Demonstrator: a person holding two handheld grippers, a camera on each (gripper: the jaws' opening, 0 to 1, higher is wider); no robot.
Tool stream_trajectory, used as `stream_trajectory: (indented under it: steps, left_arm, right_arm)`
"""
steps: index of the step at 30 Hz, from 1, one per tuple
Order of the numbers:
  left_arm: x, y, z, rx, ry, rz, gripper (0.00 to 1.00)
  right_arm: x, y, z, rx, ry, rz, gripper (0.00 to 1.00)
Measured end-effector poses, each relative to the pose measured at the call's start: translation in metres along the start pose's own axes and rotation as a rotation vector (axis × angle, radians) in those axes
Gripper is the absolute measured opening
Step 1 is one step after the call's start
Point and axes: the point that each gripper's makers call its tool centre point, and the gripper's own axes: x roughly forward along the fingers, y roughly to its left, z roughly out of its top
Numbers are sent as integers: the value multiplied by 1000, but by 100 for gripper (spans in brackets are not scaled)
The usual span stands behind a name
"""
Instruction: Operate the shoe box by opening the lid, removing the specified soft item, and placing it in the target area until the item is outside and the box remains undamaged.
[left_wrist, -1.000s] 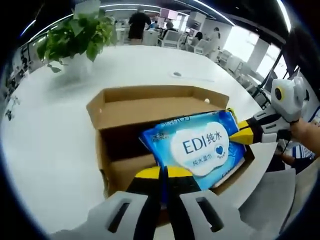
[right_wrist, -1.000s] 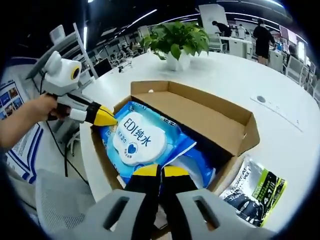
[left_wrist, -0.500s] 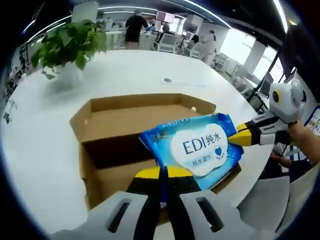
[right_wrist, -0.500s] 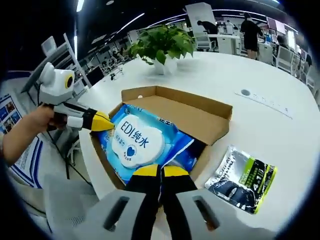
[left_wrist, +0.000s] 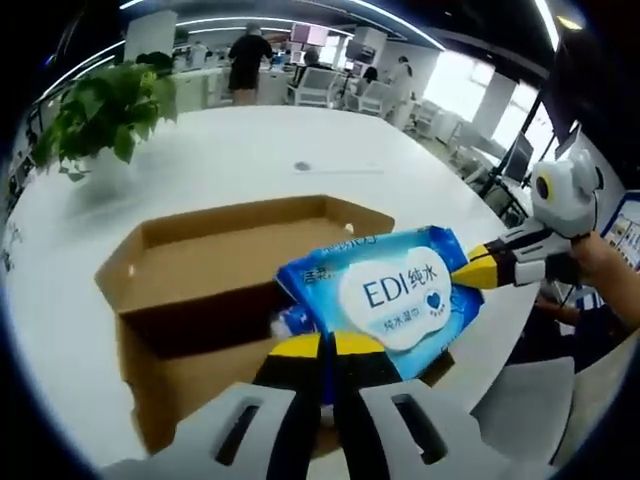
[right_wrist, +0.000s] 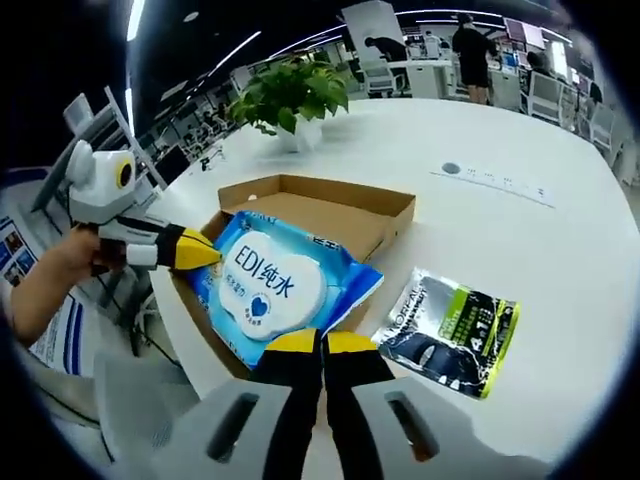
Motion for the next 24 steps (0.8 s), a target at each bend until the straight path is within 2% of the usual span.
stream_trajectory:
  steps: [24]
  left_arm:
    - [37, -62, 22, 21, -12, -80, 0]
  right_arm:
    - [-45, -58, -11, 59, 2, -78, 0]
